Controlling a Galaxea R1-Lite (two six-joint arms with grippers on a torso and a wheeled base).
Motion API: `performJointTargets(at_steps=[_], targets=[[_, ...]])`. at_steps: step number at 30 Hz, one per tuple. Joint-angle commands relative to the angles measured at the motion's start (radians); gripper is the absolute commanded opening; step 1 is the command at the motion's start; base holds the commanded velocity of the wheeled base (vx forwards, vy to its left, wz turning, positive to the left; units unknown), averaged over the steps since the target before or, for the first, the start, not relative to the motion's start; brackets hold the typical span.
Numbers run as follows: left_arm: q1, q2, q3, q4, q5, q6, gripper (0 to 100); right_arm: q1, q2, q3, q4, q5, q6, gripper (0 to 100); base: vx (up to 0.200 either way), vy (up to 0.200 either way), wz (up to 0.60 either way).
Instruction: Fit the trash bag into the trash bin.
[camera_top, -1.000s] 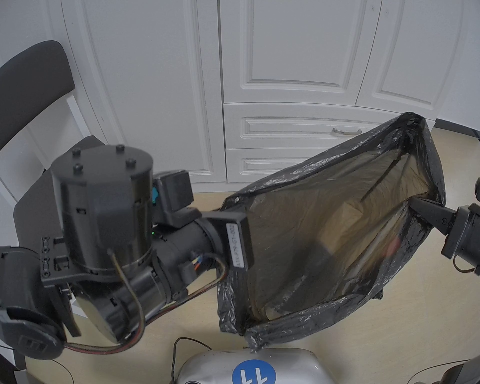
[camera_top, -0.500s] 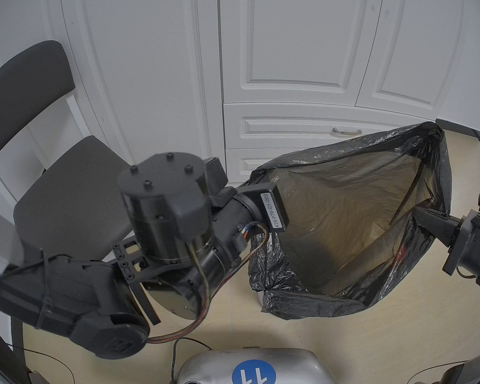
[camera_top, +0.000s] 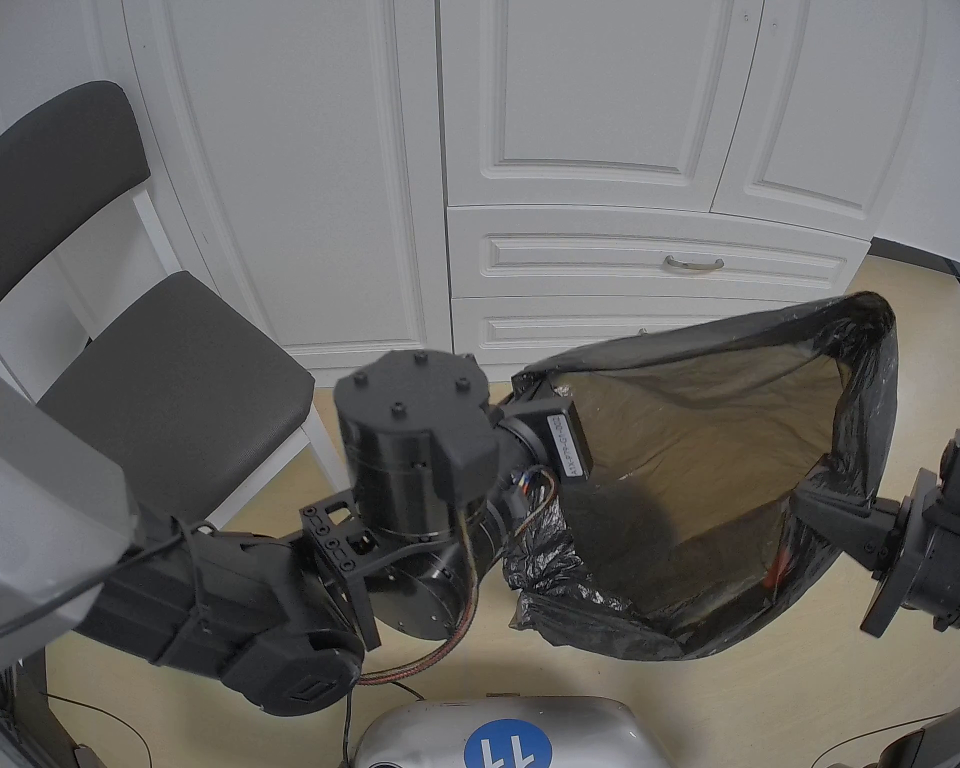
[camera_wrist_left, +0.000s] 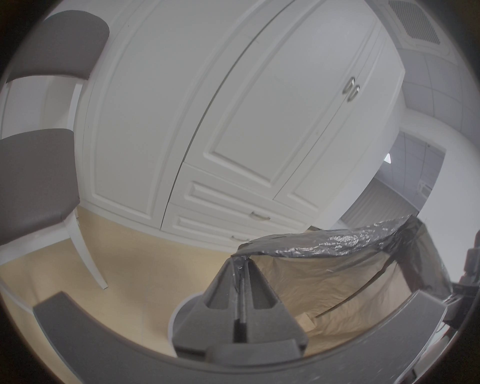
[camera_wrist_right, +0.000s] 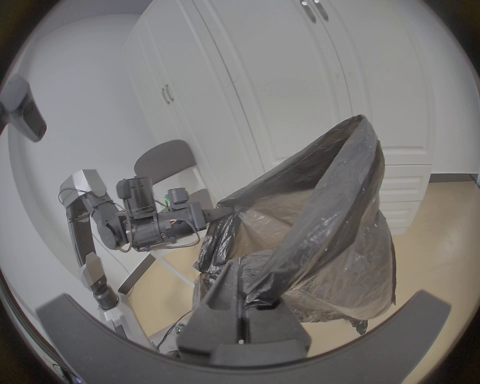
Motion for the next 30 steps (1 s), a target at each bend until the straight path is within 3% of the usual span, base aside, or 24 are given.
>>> performJointTargets(at_steps=[1,5,6,8,14,18,19,25,29,30], targets=[[0.01,0.051,0.022,0.001,-0.006,-0.001,0,0.027,0.048,0.018,-0.002,0.0,0.002,0,0.0,0.0,0.0],[0.03,0.097,0.03,0.002,-0.012,-0.001,0,0.041,0.119,0.029,-0.026,0.0,0.011,0,0.0,0.0,0.0],[0.039,0.104,0.031,0.005,-0.013,0.001,100,0.044,0.162,0.048,-0.082,-0.001,0.013,0,0.0,0.0,0.0],[0.044,0.101,0.04,0.007,-0.015,0.001,100,0.044,0.191,0.06,-0.132,-0.004,0.013,0,0.0,0.0,0.0],[0.073,-0.004,0.08,0.05,-0.049,0.004,100,0.044,0.301,0.081,-0.296,-0.107,0.013,0,0.0,0.0,0.0],[0.073,-0.18,0.125,0.248,-0.124,-0.001,100,0.043,0.344,0.081,-0.341,-0.13,0.015,0,0.0,0.0,0.0],[0.073,-0.18,0.125,0.248,-0.124,-0.001,100,0.043,0.344,0.081,-0.341,-0.13,0.015,0,0.0,0.0,0.0],[0.073,-0.258,0.102,0.625,-0.147,-0.008,100,0.034,0.344,0.072,-0.347,-0.139,0.018,0,0.0,0.0,0.0],[0.071,-0.237,0.096,0.696,-0.216,-0.045,100,0.029,0.344,0.069,-0.35,-0.139,0.019,0,0.0,0.0,0.0],[0.076,-0.209,0.096,0.705,-0.28,-0.071,100,0.021,0.349,0.066,-0.355,-0.139,0.021,0,0.0,0.0,0.0]])
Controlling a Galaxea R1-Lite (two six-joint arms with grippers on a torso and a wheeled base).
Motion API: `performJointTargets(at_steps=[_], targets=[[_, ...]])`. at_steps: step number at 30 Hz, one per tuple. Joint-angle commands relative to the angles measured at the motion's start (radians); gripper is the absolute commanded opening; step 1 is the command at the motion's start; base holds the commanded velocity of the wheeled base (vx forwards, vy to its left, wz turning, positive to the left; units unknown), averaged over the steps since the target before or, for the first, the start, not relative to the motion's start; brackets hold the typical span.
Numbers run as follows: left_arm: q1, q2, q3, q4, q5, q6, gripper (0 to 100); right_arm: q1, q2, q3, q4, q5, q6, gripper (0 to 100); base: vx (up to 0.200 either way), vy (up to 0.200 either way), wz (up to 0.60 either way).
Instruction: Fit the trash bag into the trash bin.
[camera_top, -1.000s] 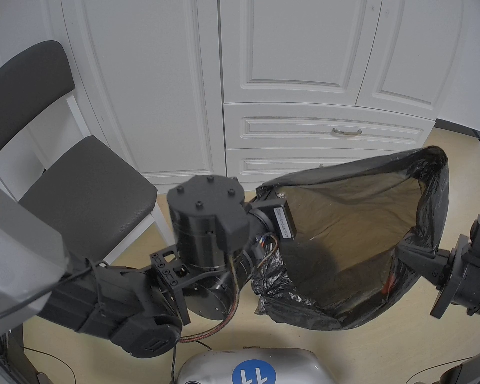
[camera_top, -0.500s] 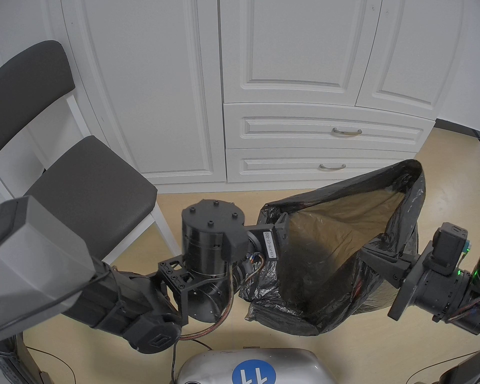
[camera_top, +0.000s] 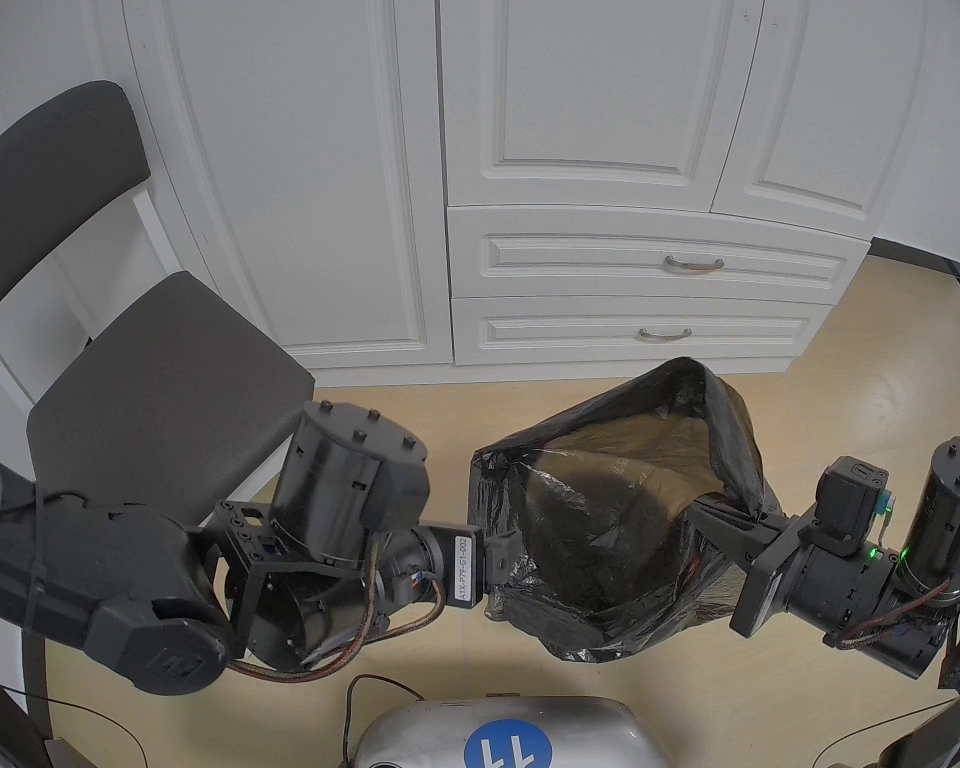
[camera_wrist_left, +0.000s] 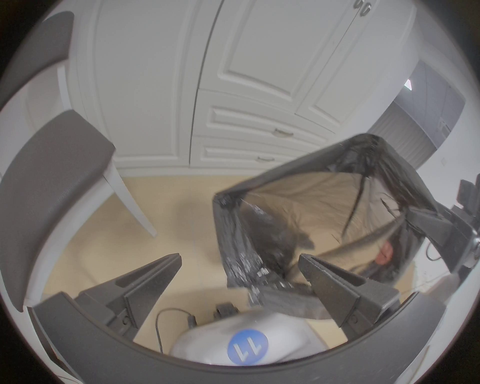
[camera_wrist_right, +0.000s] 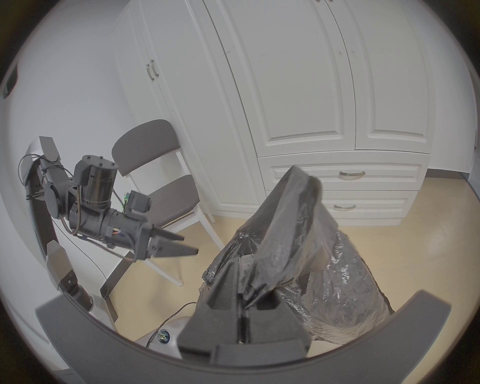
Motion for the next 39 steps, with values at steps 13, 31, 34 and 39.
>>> performJointTargets(at_steps=[13,31,34,39], targets=[[0.021,0.234,-0.099,0.06,-0.154,-0.201,100,-0.027,0.139,-0.014,-0.152,-0.067,0.032,0,0.0,0.0,0.0],[0.073,0.376,-0.185,0.056,-0.155,-0.277,100,-0.053,0.124,-0.025,-0.153,-0.067,0.03,0,0.0,0.0,0.0],[0.074,0.399,-0.223,0.052,-0.157,-0.342,100,-0.053,0.122,-0.025,-0.155,-0.067,0.03,0,0.0,0.0,0.0],[0.073,0.415,-0.248,0.058,-0.18,-0.383,100,-0.053,0.125,-0.025,-0.155,-0.065,0.03,0,0.0,0.0,0.0]])
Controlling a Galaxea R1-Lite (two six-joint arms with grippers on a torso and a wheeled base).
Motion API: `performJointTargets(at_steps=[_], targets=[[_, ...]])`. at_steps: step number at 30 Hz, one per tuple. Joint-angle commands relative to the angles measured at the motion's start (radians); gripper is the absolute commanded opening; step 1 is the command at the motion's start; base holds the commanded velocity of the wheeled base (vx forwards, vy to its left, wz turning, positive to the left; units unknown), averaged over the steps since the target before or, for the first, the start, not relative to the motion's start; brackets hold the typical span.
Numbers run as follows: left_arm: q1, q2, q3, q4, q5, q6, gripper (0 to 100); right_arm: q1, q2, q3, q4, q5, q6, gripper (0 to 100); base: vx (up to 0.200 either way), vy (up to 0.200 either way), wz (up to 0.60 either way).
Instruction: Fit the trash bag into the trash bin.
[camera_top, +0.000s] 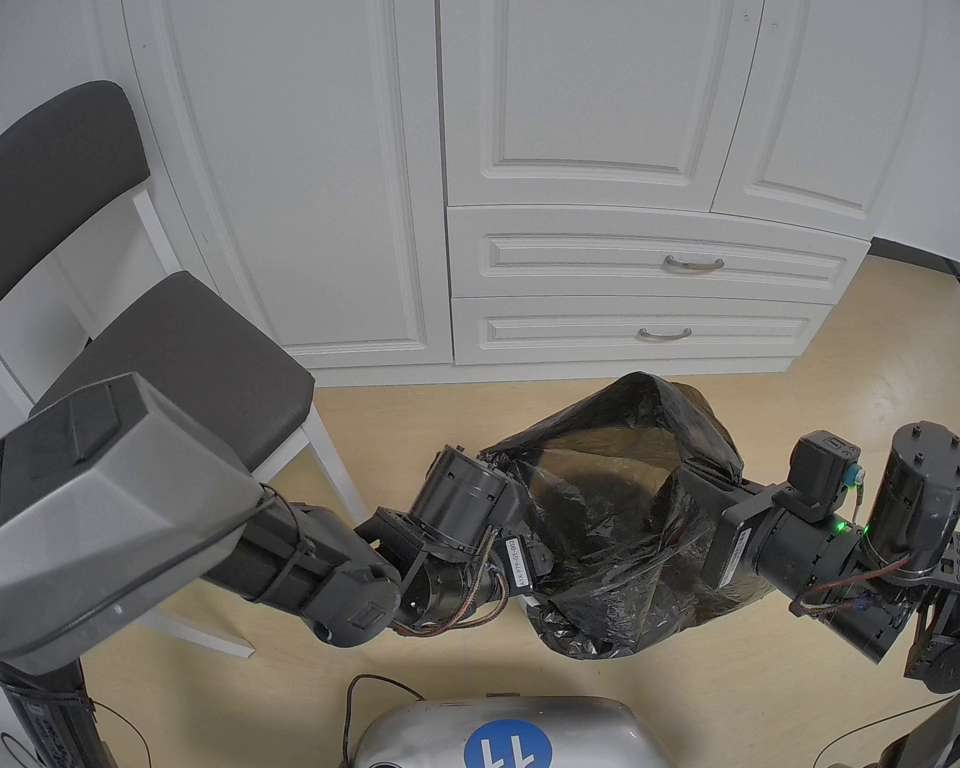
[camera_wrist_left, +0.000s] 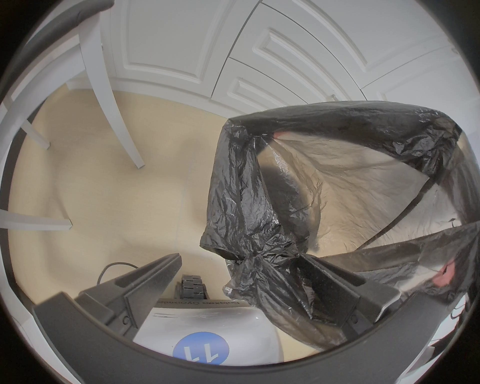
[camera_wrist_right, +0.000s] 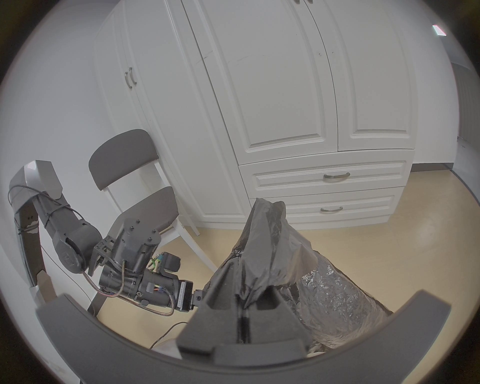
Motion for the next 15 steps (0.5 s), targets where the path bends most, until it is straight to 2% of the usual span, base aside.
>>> performJointTargets(at_steps=[1,10,15], targets=[[0.0,0.029,-0.024,0.0,-0.013,-0.015,100,0.001,-0.001,0.001,0.0,0.001,0.0,0,0.0,0.0,0.0],[0.007,0.057,-0.108,-0.003,-0.018,-0.146,100,0.001,-0.001,0.001,-0.001,0.004,-0.002,0,0.0,0.0,0.0],[0.007,0.061,-0.119,-0.002,-0.018,-0.168,100,0.001,-0.003,0.001,-0.001,0.004,-0.003,0,0.0,0.0,0.0]])
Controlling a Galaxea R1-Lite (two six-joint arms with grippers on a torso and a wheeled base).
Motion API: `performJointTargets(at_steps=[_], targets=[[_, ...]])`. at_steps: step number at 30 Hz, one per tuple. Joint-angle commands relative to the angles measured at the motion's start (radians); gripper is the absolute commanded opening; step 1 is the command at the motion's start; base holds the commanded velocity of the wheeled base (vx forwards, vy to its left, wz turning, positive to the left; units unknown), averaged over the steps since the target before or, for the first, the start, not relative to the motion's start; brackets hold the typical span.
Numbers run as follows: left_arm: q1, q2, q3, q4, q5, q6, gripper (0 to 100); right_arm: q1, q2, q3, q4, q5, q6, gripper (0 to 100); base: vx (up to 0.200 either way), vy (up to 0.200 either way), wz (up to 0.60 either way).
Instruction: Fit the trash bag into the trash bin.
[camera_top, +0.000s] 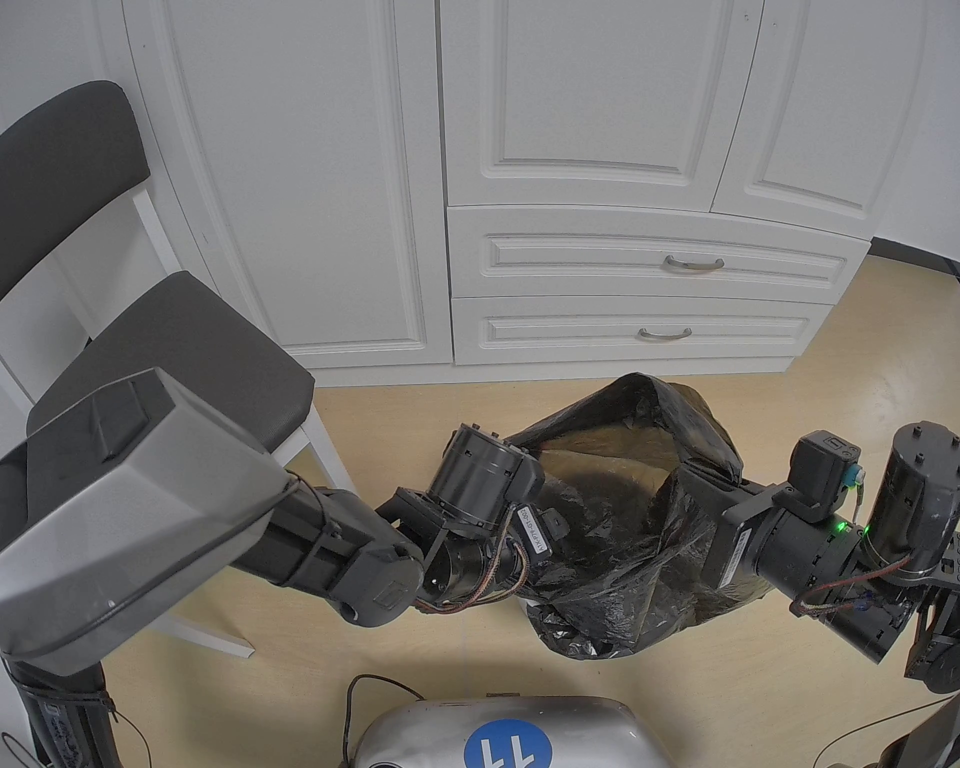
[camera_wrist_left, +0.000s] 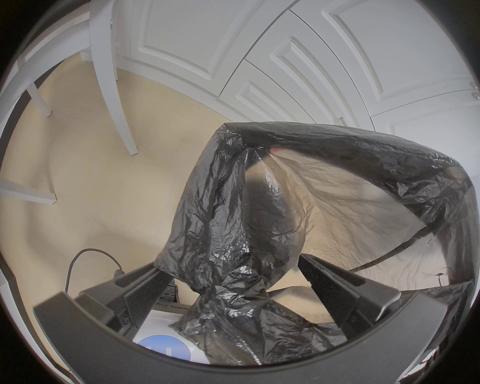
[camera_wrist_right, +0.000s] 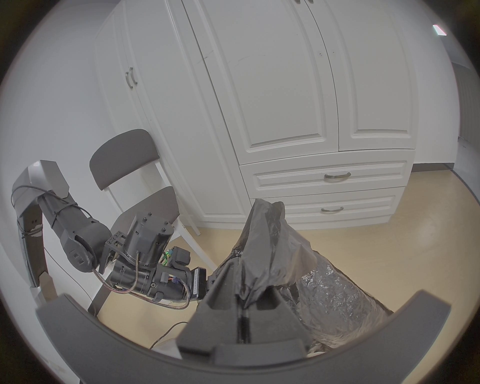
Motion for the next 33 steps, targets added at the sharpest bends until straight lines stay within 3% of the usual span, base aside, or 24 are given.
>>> performJointTargets(at_steps=[1,14,15,27,33], targets=[[0.002,0.015,-0.011,0.0,0.002,-0.002,100,0.0,-0.003,0.0,0.0,0.0,0.001,0,0.0,0.0,0.0],[0.003,0.057,-0.012,-0.009,0.002,-0.002,100,0.0,-0.005,0.005,0.0,0.001,-0.004,0,0.0,0.0,0.0],[0.002,0.057,-0.012,-0.009,0.004,-0.002,0,0.0,-0.005,0.005,0.0,0.001,-0.004,0,0.0,0.0,0.0],[0.006,0.021,-0.009,-0.009,0.038,0.021,0,0.003,-0.028,0.029,0.002,-0.003,-0.019,0,0.0,0.0,0.0],[0.029,-0.011,0.02,-0.011,0.134,0.14,0,0.04,-0.127,0.143,0.026,0.001,-0.185,0,0.0,0.0,0.0]])
